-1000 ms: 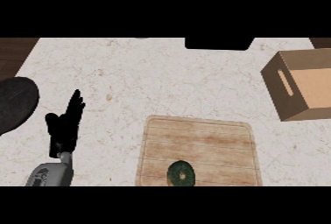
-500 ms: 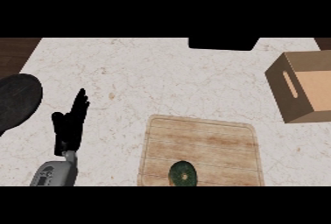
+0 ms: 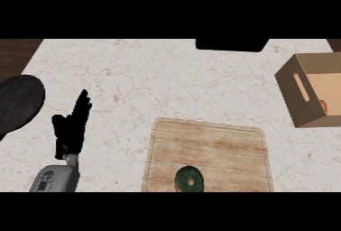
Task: Pick the sweet potato from the cutting board and place it in the cardboard box
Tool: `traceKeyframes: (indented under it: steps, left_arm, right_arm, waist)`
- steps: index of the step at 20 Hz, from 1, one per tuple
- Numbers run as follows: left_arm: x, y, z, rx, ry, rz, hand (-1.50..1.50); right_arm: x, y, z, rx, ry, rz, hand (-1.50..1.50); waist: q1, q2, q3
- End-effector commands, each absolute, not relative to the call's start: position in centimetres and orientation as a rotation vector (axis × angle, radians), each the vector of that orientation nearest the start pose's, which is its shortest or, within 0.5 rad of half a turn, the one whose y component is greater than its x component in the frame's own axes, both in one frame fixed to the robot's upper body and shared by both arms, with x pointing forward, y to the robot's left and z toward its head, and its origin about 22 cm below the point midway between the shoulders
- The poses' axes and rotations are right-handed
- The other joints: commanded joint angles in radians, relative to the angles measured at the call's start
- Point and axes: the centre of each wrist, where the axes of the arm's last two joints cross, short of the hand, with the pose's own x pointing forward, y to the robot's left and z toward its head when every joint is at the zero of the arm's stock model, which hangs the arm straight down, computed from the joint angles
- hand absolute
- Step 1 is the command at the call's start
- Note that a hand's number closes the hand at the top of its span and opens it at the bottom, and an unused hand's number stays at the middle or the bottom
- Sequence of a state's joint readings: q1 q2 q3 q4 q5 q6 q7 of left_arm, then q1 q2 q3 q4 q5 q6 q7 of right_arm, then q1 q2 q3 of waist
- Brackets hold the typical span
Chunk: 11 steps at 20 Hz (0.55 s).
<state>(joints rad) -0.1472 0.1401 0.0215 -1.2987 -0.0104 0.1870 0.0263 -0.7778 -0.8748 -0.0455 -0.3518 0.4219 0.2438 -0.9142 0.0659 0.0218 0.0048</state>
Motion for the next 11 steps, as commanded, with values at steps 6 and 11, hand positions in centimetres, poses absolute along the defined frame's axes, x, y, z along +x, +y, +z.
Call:
traceKeyframes:
  steps: [6,11]
  left_arm:
    - [27.3,25.2,-2.5,0.241,-1.401,0.025,0.0]
    - [26.7,27.1,-2.6,0.26,-1.405,0.029,0.0]
  right_arm:
    - [34.3,-51.4,13.0,-0.133,-1.909,0.639,-1.5]
    - [32.8,-54.0,16.1,-0.1,-1.882,0.473,-1.5]
  waist:
    - [-0.022,-0.003,0.002]
    - [-0.013,-0.001,0.002]
